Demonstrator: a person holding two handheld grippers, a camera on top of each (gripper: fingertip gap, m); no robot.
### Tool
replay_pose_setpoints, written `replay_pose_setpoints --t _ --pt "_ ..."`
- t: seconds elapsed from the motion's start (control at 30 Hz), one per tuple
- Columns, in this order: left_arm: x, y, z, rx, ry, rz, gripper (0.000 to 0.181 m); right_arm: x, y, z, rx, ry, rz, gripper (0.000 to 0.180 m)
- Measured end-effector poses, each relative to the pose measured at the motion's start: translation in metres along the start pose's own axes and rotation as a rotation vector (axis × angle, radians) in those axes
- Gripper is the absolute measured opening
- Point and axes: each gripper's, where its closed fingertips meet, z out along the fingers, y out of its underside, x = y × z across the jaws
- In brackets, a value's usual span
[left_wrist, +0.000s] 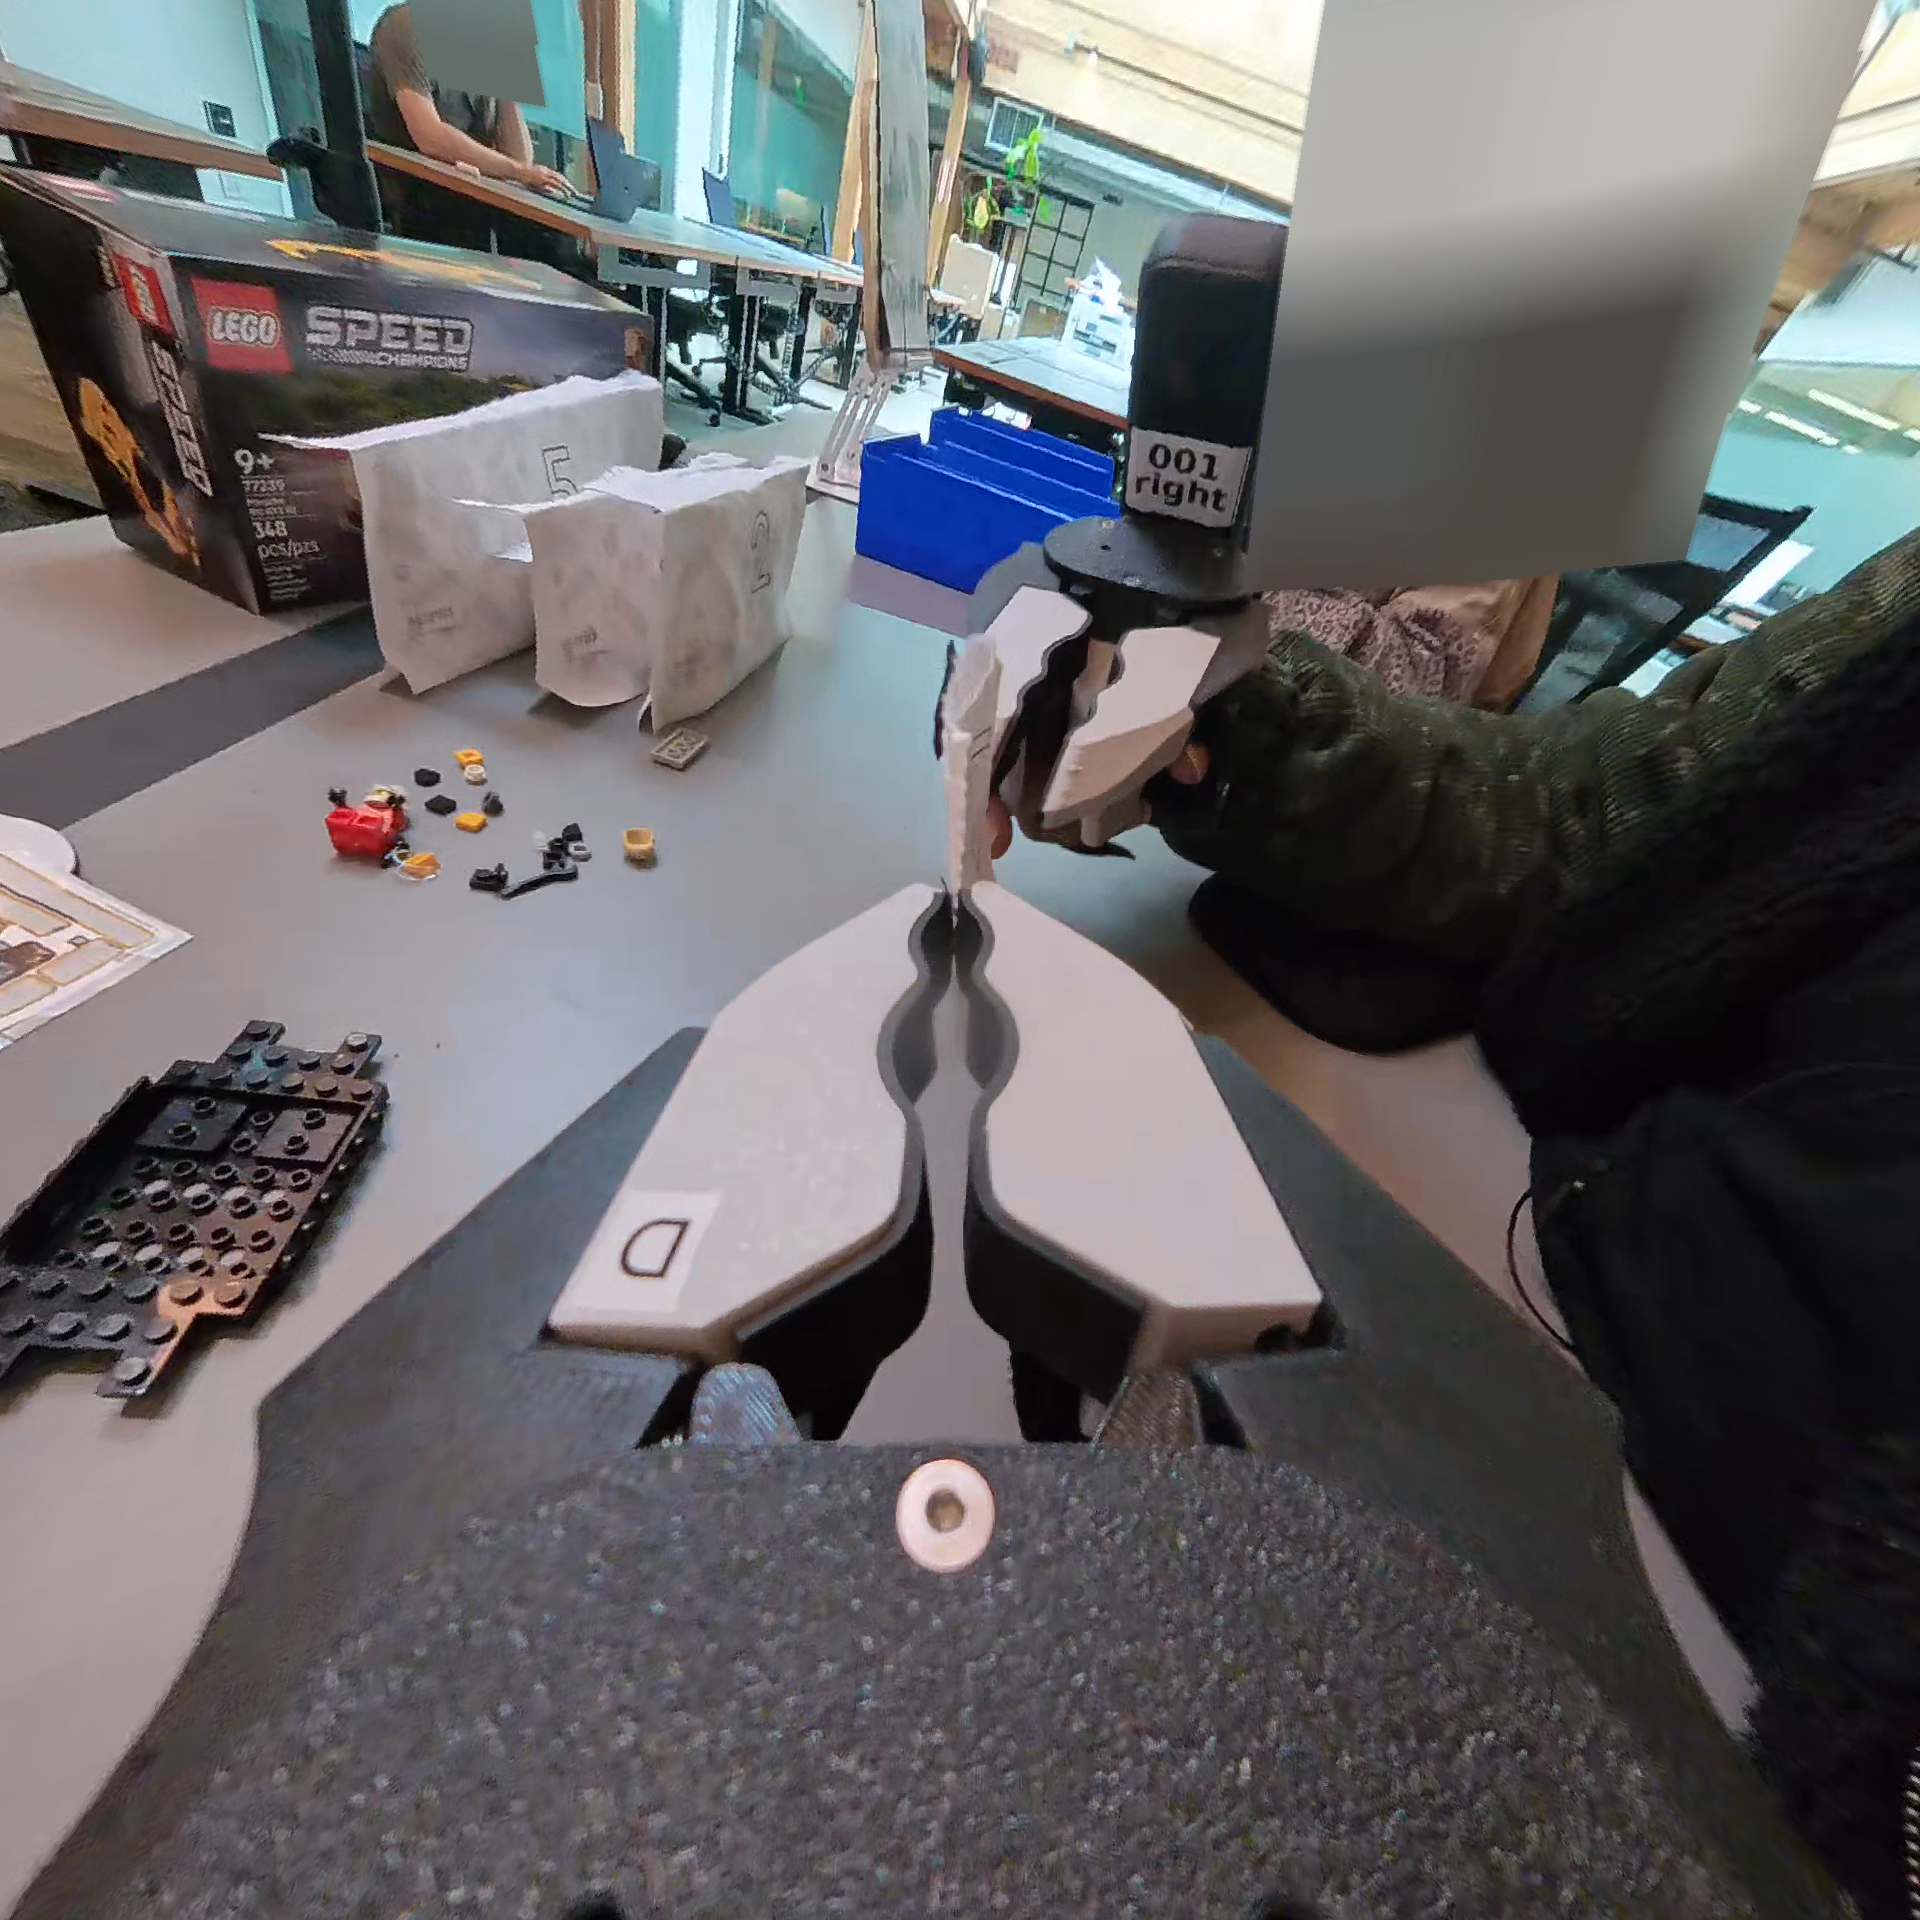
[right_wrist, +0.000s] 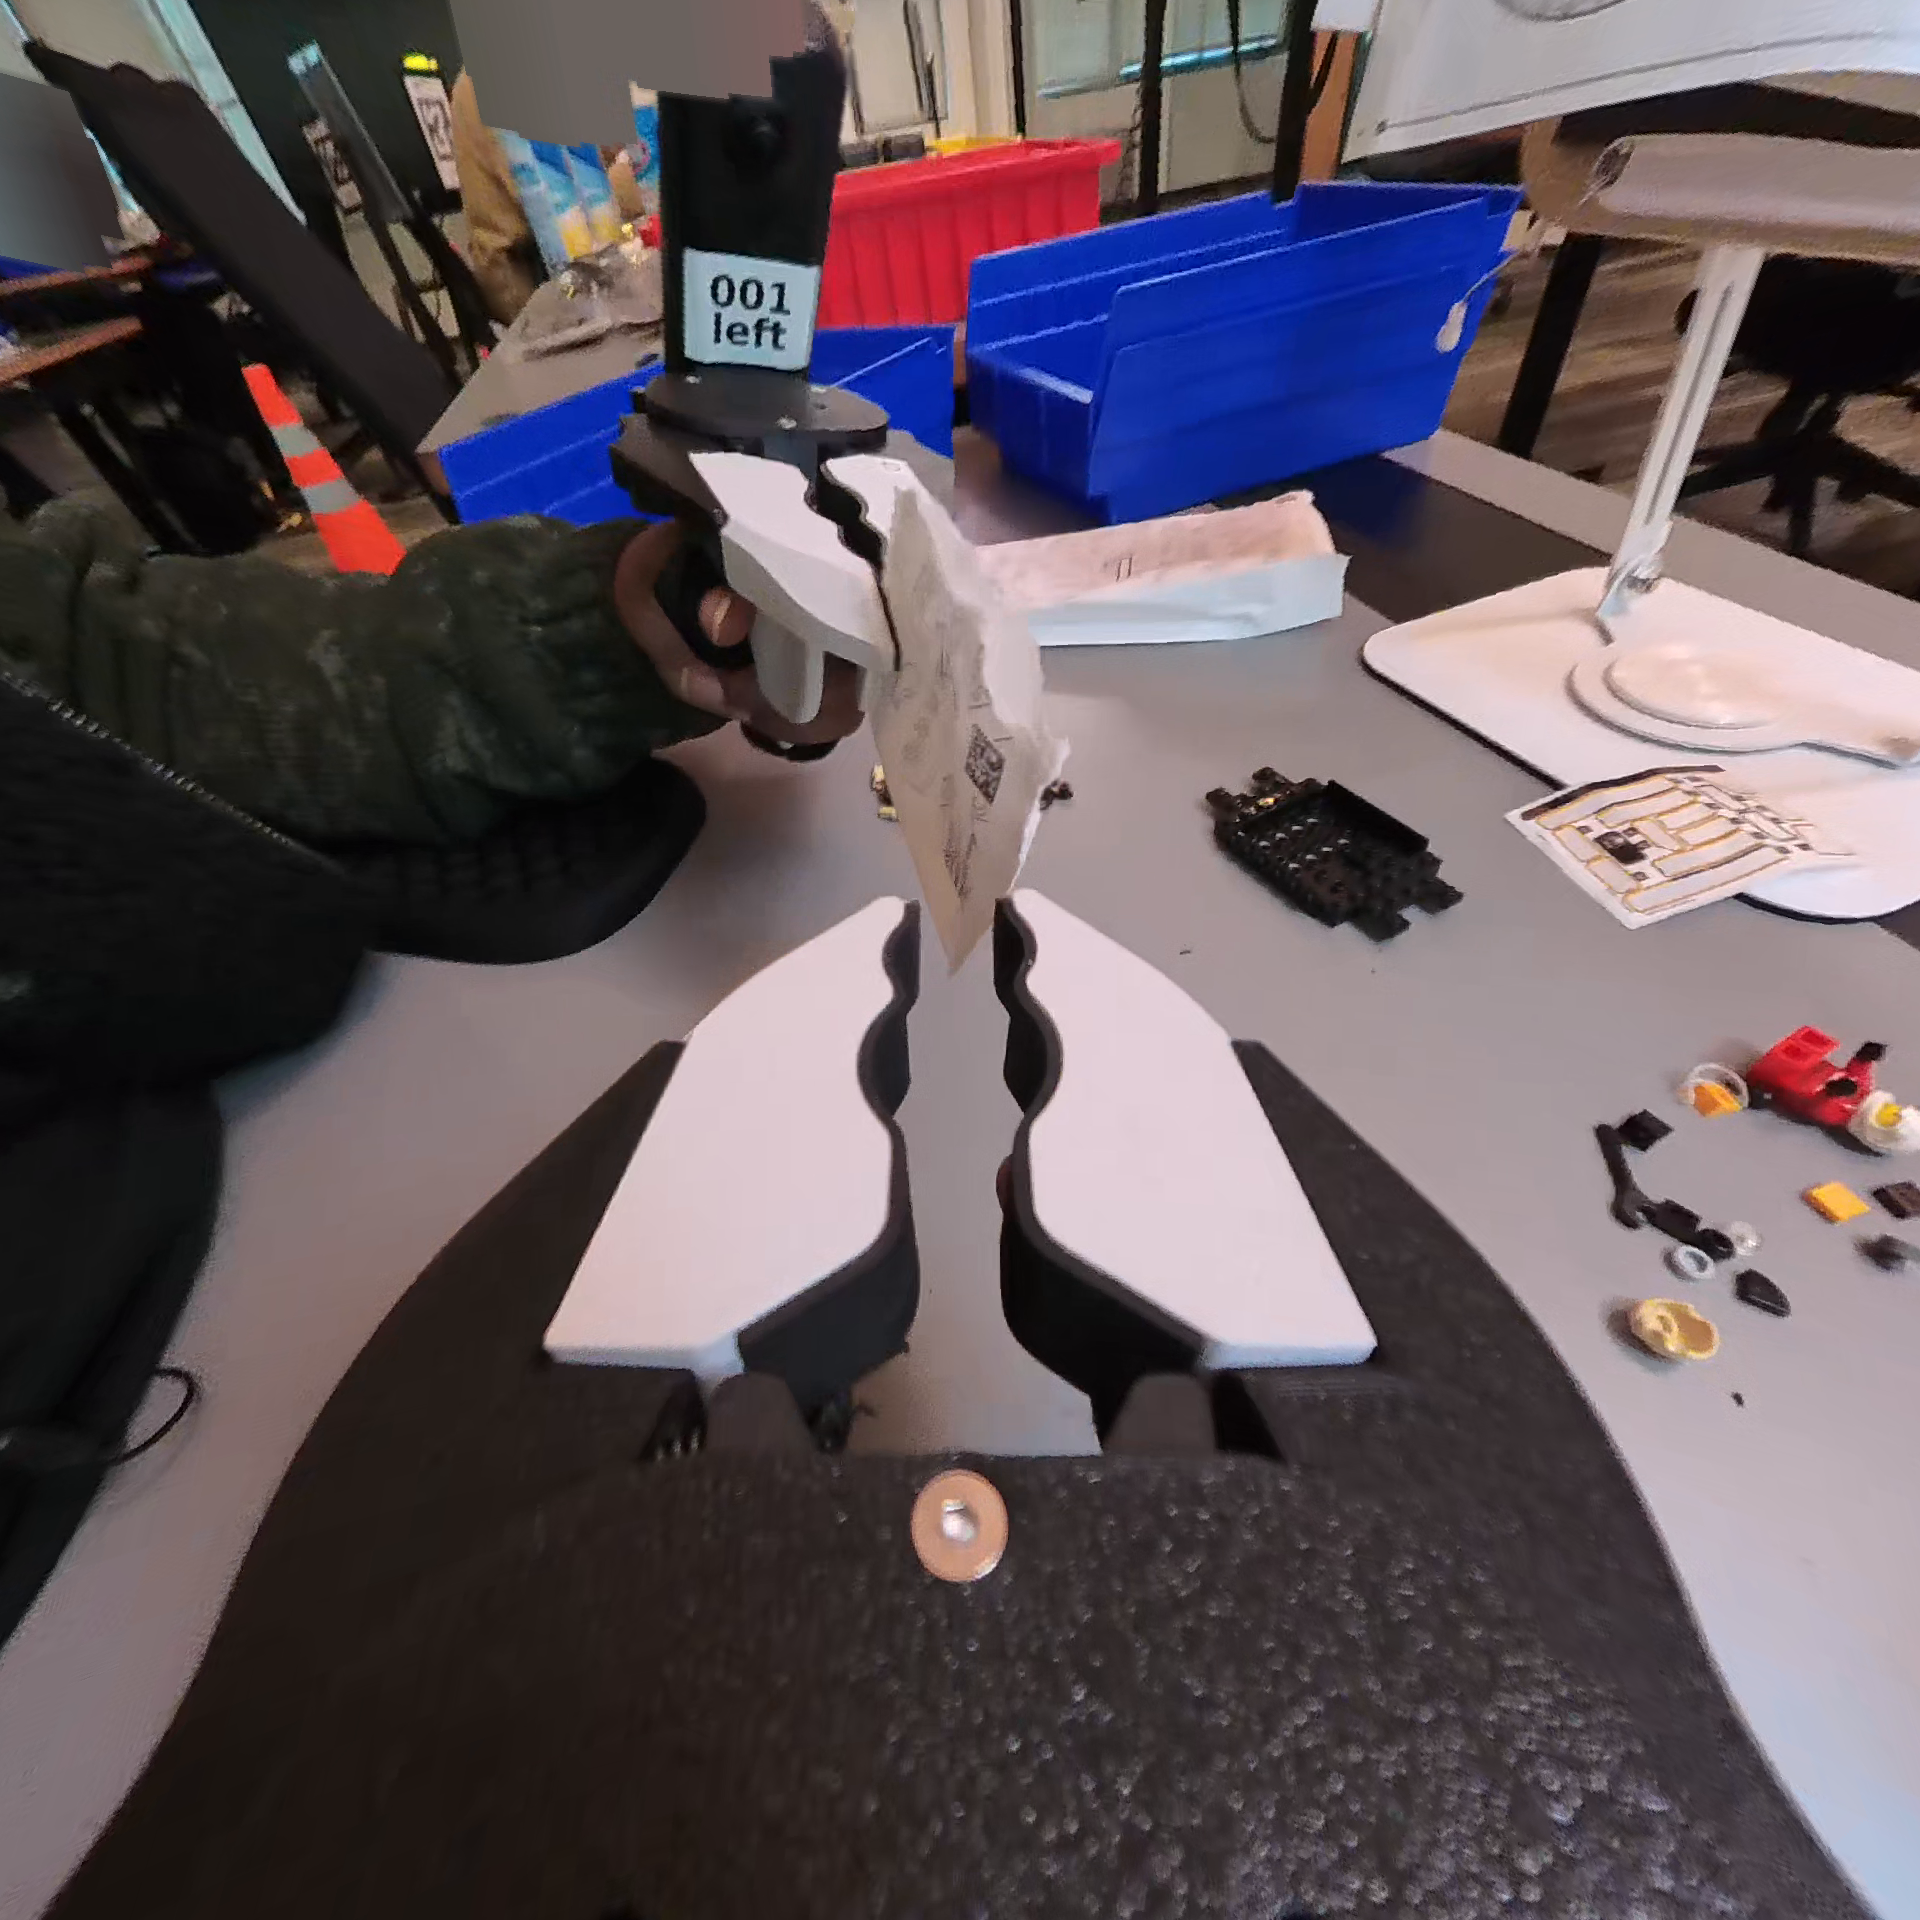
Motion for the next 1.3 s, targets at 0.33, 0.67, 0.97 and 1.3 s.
replay_pose_setpoints --t 0.33,0.67,0.97,1.3 --pt "0.014 -0.008 -0.001 0.056 0.090 -0.034 0.000 0.002 -0.005 -0.002 0.067 -0.019 0.040 0.016" --pt "0.024 -0.001 0.005 0.011 0.146 -0.032 0.000 -0.024 0.000 0.004 0.023 -0.135 -0.013 0.000" --pt "0.020 0.002 0.003 -0.032 0.083 0.056 0.000 -0.005 -0.018 -0.015 0.099 -0.042 -0.029 0.005" --pt "0.022 0.047 0.022 -0.298 0.016 0.251 0.000 -0.024 0.003 -0.012 -0.170 0.003 -0.325 0.000"
